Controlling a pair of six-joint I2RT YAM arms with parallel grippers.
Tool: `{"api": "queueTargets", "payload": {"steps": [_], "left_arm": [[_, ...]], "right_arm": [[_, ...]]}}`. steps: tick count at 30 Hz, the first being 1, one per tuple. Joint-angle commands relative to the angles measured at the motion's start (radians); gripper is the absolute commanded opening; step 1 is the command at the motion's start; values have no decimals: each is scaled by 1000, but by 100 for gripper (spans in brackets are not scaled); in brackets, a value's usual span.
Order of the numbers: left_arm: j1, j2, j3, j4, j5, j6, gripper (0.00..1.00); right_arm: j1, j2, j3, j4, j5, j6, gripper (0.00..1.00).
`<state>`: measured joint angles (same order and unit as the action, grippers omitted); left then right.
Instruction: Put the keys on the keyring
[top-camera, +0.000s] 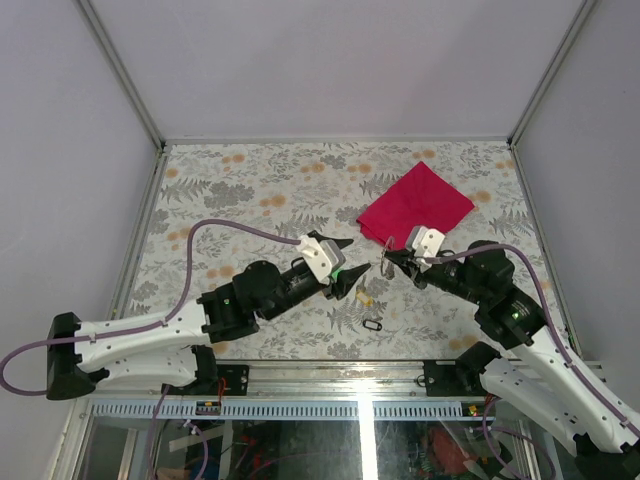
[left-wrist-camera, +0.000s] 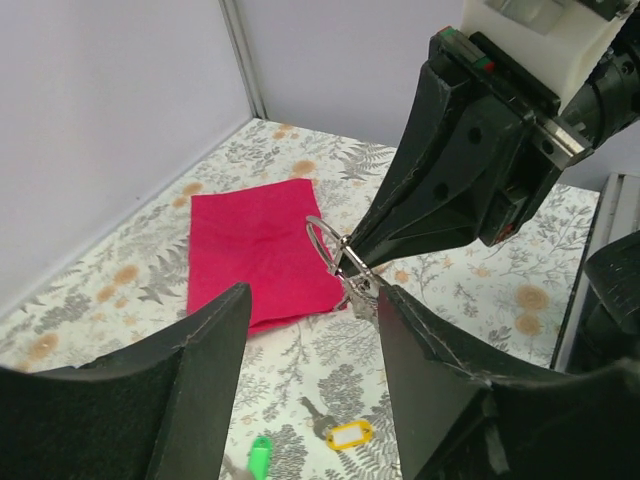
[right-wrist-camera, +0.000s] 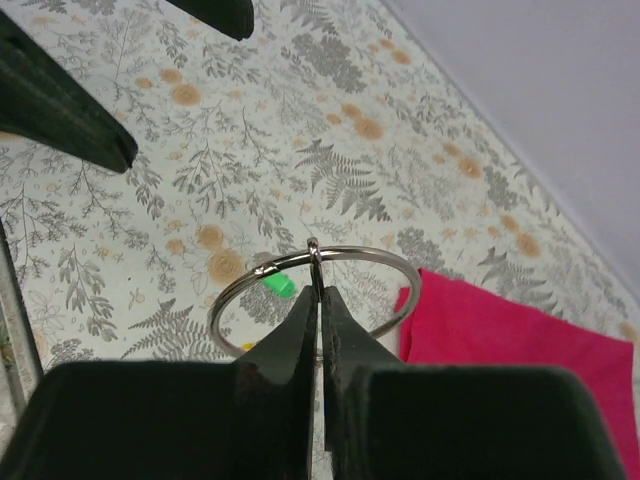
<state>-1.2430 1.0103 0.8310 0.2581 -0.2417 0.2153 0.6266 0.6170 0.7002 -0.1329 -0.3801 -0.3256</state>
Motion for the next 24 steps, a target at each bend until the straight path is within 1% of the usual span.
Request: {"api": "queueTargets", "payload": {"steps": [1,5,9,12,16,20,24], "left_arm": [[-6,32,-28,171,-22,-122,57],[-5,80,-47,247,-26,-165,64],[-6,129,-33,267,-45,-180,66],[-6,162,-13,276,-94,-218,65],[-5,203,14,267,-179,-296,60],[-6,205,7,292,-262,-397,56],[-5,202,8,301,-294,-476,56]], "right_arm": [[4,-4,59,-42,55,66,0],[4,21,76,-64,93,108,0],[4,47,99,-96,120,133,0],[4,47,94,-93,121,141,0],[4,33,79,-69,119,154,0],[4,30,73,-61,110,161,0],[4,34,72,-60,106,162,0]]}}
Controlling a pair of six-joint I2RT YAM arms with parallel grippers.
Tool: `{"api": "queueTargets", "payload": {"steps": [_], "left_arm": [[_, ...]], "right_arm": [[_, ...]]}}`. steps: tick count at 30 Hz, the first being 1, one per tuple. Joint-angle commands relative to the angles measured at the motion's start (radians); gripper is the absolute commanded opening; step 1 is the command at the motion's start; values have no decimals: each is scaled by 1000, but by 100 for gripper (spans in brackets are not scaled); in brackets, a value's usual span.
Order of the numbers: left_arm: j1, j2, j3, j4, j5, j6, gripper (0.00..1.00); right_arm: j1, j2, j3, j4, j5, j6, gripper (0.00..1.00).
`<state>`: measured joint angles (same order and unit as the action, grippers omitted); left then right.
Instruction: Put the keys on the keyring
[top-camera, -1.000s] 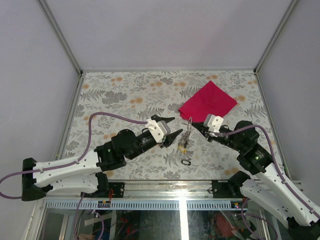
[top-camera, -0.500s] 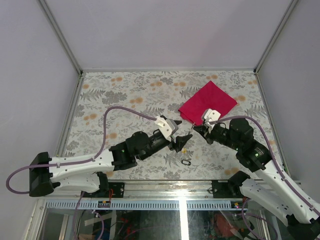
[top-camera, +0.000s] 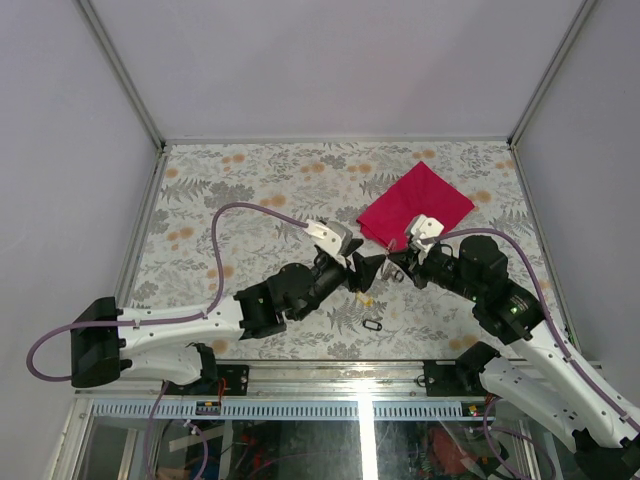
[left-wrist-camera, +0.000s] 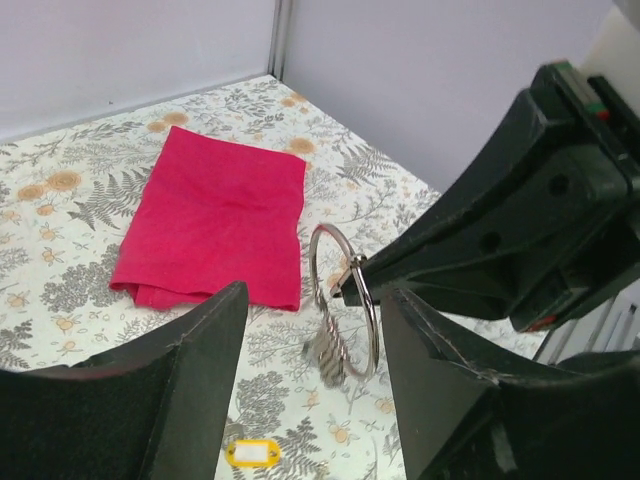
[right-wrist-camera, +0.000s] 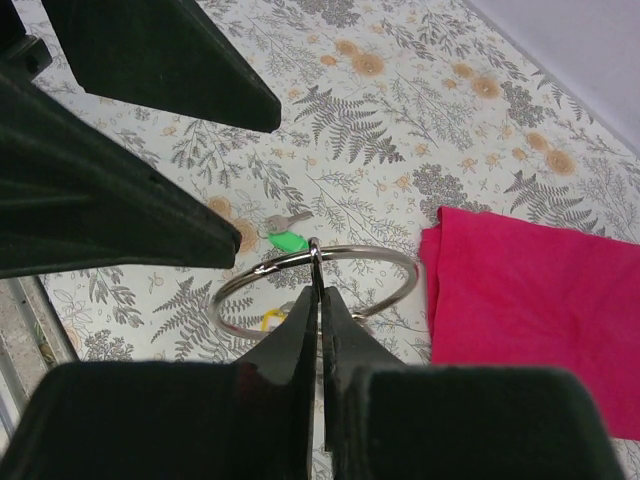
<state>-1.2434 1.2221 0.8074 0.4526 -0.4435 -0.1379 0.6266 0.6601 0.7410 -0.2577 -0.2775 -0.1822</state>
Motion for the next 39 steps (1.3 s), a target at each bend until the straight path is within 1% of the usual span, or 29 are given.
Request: {"api": "queueTargets", "payload": {"steps": [1,7,11,16,21,29,39], "left_arm": [[-4,-9,34,106,-95,-138,56],[-5,-2,52,86,-98,-196,56],[-5,18,90,22,-122,-223,56],[-3,40,128,-16,-116,-245,53],[-3,69,185,-108,-119,-263,52],[-3,102,248,-212,-117,-284,43],[-3,134,286,-269,-111,-298,39]], "right_arm": [[4,-8,30,67,3,18,0],[4,-6,28,73,0,25,0],[4,-7,26,82,-5,30,0],[4,-5,26,87,-12,33,0],[4,-8,26,90,-14,36,0],[4,-14,24,90,-10,38,0],[4,-15,23,95,-14,44,0]]}}
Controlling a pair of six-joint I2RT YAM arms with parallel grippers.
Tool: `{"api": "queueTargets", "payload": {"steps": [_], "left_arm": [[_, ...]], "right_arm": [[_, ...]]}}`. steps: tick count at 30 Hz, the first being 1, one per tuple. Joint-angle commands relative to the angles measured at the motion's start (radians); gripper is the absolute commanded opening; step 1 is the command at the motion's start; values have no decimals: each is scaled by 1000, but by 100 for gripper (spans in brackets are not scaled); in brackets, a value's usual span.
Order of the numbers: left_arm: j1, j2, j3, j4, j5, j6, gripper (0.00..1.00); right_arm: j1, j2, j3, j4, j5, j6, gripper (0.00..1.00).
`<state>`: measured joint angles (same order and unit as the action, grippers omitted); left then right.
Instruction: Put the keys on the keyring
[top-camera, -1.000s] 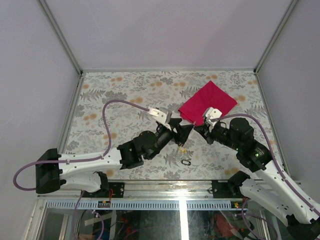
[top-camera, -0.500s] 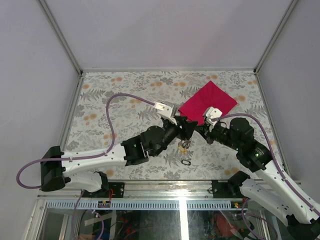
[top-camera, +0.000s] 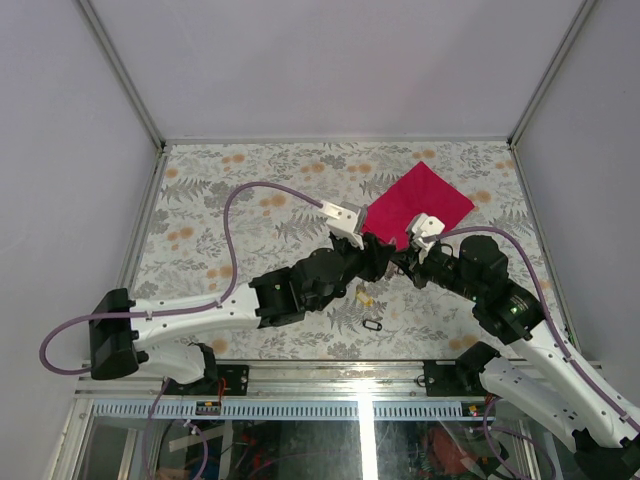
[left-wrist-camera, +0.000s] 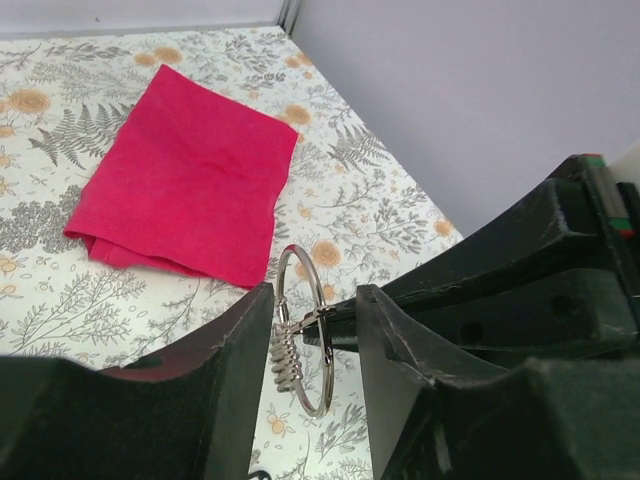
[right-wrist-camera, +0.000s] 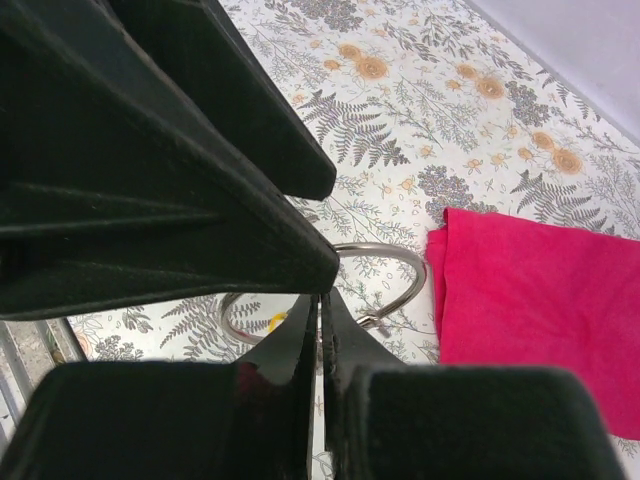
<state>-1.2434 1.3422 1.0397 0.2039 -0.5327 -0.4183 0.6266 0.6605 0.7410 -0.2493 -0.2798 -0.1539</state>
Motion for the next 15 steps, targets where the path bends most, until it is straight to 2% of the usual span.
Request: {"api": "queueTargets", "payload": {"steps": [1,10,15], "left_arm": [[-3,18,58,-26,-20,-19,39],[-4,45,84,-52,-2,-25,31],[-3,55,90,-57,2,-31,31]], "right_arm": [[4,-16,24,86,-12,16,0],[4,-20,21,88,-13,20,0],[4,-22,21,88,-12,21,0]]}}
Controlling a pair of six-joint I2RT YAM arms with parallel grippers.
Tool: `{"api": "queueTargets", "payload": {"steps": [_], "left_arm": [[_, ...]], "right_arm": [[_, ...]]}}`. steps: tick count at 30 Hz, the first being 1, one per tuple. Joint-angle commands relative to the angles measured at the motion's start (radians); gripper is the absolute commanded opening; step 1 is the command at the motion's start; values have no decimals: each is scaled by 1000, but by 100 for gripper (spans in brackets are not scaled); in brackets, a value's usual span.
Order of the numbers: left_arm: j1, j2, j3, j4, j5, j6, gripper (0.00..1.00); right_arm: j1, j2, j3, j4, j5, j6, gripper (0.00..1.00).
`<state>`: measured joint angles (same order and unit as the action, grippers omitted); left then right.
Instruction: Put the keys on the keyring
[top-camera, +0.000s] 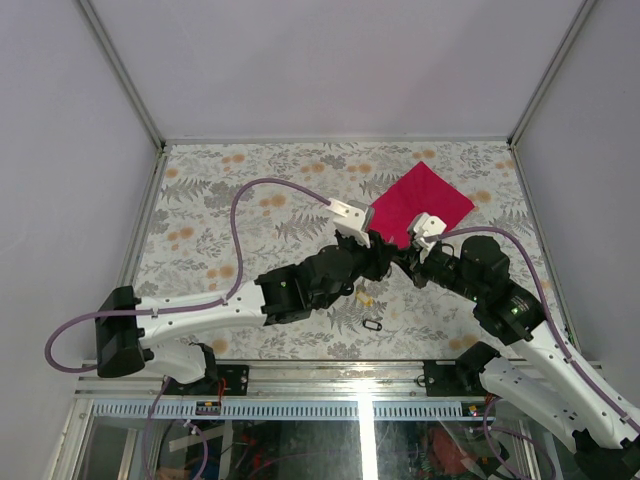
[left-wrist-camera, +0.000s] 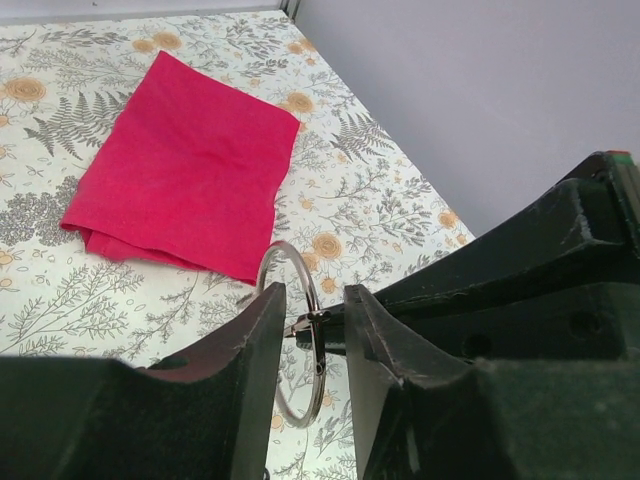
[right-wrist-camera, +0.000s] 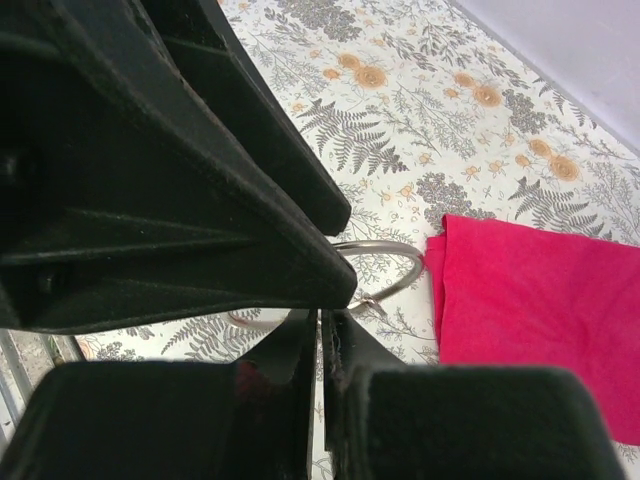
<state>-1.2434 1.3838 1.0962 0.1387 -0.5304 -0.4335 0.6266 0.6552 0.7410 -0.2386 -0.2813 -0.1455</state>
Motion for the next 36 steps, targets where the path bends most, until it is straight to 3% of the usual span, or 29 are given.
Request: {"api": "queueTargets", "payload": {"steps": [1,8,15,19,21,25,29,33,36], "left_arm": [[-4,16,35,6,0,-16,31],[-3,28,45,-17,2,-20,23],[-4,26,45,-18,-4,-25,1],[-4,14,37,-20,-27,-44,0],[0,0,25,-16,-36,-54,0],[27,-44,-9,-9,-14,-98,0],[113,-109,-64,-15,123,-204,0],[217,-216,-181,81,276,-301,0],[249,-276,-236,142,316,-341,0]], "right_arm": [[4,-17,20,77,-10,11,0],[5,-18,18,80,-9,11,0],[4,-18,17,84,-8,14,0],[4,-26,15,85,-7,14,0],[4,-36,11,88,-9,13,8],[3,-93,-20,118,-10,14,33],[4,-170,-79,191,-22,29,37],[4,-247,-163,316,-46,61,38],[5,-282,-234,439,-81,76,37]]}}
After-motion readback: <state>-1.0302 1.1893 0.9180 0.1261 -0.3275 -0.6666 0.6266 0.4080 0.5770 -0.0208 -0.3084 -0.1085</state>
